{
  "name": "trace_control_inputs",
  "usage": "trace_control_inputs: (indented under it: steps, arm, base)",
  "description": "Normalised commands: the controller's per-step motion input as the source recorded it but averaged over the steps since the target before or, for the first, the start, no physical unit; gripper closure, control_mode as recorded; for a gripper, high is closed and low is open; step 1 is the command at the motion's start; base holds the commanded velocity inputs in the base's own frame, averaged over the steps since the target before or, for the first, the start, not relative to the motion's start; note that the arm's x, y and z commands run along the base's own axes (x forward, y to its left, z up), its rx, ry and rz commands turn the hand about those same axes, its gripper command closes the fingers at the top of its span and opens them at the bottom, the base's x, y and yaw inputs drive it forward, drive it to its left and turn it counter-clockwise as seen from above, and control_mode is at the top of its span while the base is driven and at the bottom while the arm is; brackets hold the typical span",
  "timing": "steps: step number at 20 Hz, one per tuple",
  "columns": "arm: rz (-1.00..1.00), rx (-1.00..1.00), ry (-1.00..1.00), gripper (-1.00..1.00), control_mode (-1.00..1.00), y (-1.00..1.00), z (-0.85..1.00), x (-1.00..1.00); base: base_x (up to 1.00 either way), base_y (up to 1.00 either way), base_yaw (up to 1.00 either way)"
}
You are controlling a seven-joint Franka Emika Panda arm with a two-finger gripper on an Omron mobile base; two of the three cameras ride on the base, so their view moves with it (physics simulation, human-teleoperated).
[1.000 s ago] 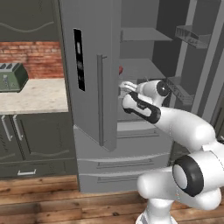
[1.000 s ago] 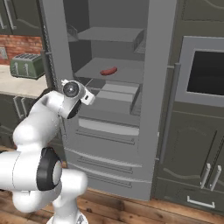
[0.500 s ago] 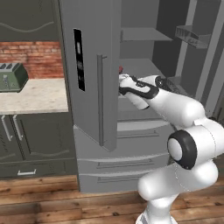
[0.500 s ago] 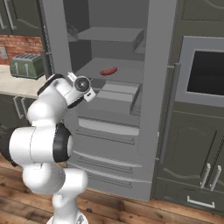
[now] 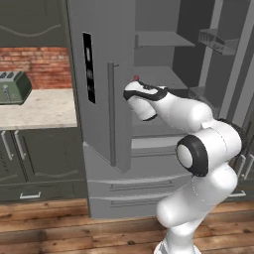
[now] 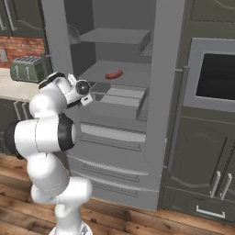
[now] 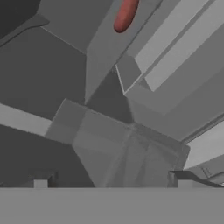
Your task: Move the hot dog bun to the plate on the dining table and place the condiment next to that plate. Then navigate to the fridge and take the sausage and place it on the plate as well.
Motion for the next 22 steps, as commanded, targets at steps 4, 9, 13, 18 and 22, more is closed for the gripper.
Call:
trace_control_inputs:
  steps: [4, 9, 13, 18, 22]
  arm:
    - [0.00, 0.04, 0.00, -1.00, -1.00, 0.98, 0.04, -0.93]
    - [0.00, 0.01, 0.00, -1.00, -1.00, 1.00, 0.10, -0.97]
    - [0.00, 0.00, 0.00, -1.00, -1.00, 1.00, 0.12, -0.57]
    - [-0.02, -0.02, 0.00, -1.00, -1.00, 0.46, 0.35, -0.49]
    - [-0.14, -0.06, -0.02, -1.00, -1.00, -0.75, 0.79, -0.94]
  base:
    - [0.00, 0.00, 0.00]
    - [0.00, 0.00, 0.00]
    - [0.00, 0.00, 0.00]
    - [0.00, 0.00, 0.00]
    - [0.00, 0.00, 0.00]
